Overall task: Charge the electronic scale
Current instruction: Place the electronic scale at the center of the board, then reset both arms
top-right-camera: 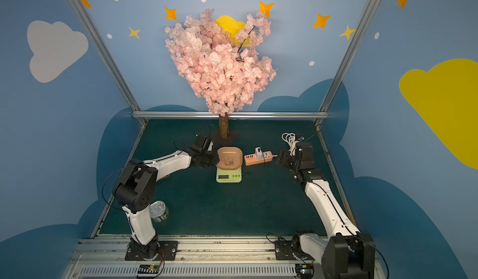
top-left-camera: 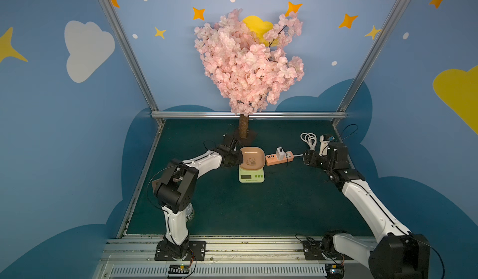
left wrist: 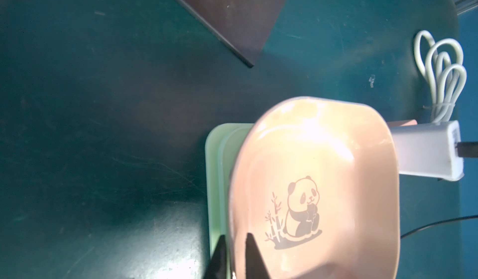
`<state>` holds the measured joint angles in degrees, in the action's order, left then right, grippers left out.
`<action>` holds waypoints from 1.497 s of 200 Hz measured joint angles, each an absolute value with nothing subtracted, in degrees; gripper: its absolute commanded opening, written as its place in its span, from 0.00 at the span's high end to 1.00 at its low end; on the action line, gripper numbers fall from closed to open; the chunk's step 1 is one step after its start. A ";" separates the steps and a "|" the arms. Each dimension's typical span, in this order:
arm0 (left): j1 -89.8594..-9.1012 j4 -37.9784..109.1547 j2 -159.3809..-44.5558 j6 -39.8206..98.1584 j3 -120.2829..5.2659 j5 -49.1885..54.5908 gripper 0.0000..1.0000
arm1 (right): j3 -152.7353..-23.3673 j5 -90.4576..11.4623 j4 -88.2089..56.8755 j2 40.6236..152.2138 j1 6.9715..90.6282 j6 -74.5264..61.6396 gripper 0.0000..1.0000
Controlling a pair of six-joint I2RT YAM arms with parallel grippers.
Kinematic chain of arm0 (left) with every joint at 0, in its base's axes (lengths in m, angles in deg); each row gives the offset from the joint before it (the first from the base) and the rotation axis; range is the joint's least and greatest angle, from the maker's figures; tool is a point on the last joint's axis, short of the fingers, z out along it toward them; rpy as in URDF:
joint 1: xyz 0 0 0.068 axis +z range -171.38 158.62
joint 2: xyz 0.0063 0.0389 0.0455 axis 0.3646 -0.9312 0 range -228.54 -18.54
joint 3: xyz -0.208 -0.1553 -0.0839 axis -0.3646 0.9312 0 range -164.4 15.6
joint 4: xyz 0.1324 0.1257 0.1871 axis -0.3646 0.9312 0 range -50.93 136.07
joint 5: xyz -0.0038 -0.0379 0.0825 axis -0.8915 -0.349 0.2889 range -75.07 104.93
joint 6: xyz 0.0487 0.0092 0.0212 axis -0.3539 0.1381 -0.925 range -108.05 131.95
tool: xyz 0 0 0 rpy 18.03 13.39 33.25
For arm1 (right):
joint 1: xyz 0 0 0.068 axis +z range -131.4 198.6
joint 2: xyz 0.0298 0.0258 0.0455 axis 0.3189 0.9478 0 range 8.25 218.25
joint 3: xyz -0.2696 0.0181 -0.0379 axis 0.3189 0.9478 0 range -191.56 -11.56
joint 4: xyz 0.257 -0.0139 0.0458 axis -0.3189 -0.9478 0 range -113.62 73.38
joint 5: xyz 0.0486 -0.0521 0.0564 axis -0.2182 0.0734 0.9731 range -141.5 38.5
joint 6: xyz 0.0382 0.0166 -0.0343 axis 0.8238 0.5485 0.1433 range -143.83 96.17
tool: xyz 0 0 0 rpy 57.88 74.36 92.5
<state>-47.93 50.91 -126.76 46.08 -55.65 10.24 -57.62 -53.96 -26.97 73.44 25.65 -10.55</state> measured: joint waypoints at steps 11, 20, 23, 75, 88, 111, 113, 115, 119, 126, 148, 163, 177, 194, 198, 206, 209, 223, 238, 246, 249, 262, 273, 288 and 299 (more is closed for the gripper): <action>-47.90 51.12 -126.79 46.10 -55.65 10.24 0.64 | -56.47 -55.46 -24.72 74.05 24.97 -10.57 0.12; -47.75 51.28 -126.79 45.90 -55.65 10.20 0.55 | -55.22 -56.36 -22.44 74.93 24.51 -10.62 0.12; -47.73 51.32 -126.79 45.82 -55.65 10.20 0.52 | -54.80 -56.56 -21.79 75.17 24.36 -10.64 0.12; -44.65 49.33 -117.45 41.60 -47.80 15.47 0.24 | -47.05 -59.18 -8.65 83.23 22.11 -12.65 0.11; -42.66 47.19 -112.25 39.35 -44.17 18.61 0.24 | -46.37 -59.11 -7.01 84.85 21.28 -12.95 0.11; -38.83 38.51 -103.29 33.34 -35.60 25.45 0.23 | -46.74 -58.98 -6.55 85.49 20.05 -14.79 0.11; -38.51 37.40 -102.63 32.61 -34.71 26.18 0.22 | -46.78 -59.03 -6.47 85.49 19.99 -14.99 0.11; -38.22 36.39 -102.07 32.09 -33.83 26.72 0.22 | -46.83 -59.00 -6.29 85.49 19.90 -15.16 0.11; -37.76 34.58 -101.13 31.04 -32.24 27.97 0.22 | -46.83 -59.03 -5.81 85.49 19.72 -15.40 0.11; -36.87 30.64 -99.64 28.68 -28.92 30.13 0.18 | -46.70 -59.00 -5.07 85.49 19.37 -15.97 0.11; -34.13 21.57 -98.35 22.54 -19.95 35.29 0.15 | -44.09 -58.96 -0.17 85.49 18.89 -17.09 0.11; -32.30 18.03 -98.37 18.63 -16.48 37.41 0.12 | -42.06 -58.90 1.88 85.57 18.67 -17.70 0.11; -30.31 13.71 -98.39 15.74 -14.14 38.35 0.11 | -41.14 -58.44 3.33 86.03 18.43 -18.18 0.11; -27.58 10.40 -98.50 14.52 -12.74 37.26 0.11 | -40.51 -57.69 5.95 87.13 18.41 -18.59 0.11; -26.86 9.75 -98.63 14.39 -12.59 36.73 0.11 | -40.38 -57.56 6.52 87.37 18.41 -18.66 0.11; -25.52 7.56 -99.33 14.36 -12.17 35.79 0.11 | -40.18 -57.19 7.20 87.67 18.41 -18.83 0.11; -25.11 6.49 -99.75 14.39 -11.93 35.42 0.11 | -40.14 -56.95 7.39 87.74 18.41 -18.94 0.11; -23.47 -0.35 -102.66 14.52 -9.70 33.54 0.09 | -39.83 -56.47 8.46 87.80 18.41 -19.40 0.11; -22.99 -7.45 -107.53 14.30 -6.32 32.12 0.06 | -39.29 -55.84 10.30 87.87 18.54 -20.21 0.11; -22.99 -7.63 -108.58 14.19 -5.00 31.33 0.00 | -38.81 -55.16 12.27 88.59 18.78 -20.71 0.10; -22.99 -7.28 -108.67 14.39 -4.55 31.05 0.00 | -38.50 -55.03 13.58 89.16 18.83 -20.84 0.10; -22.99 -7.15 -108.56 14.52 -4.15 30.55 0.00 | -36.51 -54.17 20.72 92.35 19.00 -21.52 0.09; -22.99 -9.44 -108.56 14.32 -4.22 29.96 0.00 | -34.04 -53.78 25.84 95.15 19.20 -21.76 0.08; -23.01 -12.81 -108.73 13.86 -4.20 29.69 0.00 | -31.99 -53.56 27.81 97.05 19.24 -22.00 0.08; -23.03 -14.05 -108.73 13.69 -4.22 29.43 0.00 | -31.99 -53.39 27.24 96.65 19.31 -22.27 0.08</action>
<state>-23.03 -14.05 -108.73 13.69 -4.22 29.43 -31.99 -53.39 27.24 96.65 19.31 -22.27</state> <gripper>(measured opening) 0.999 0.915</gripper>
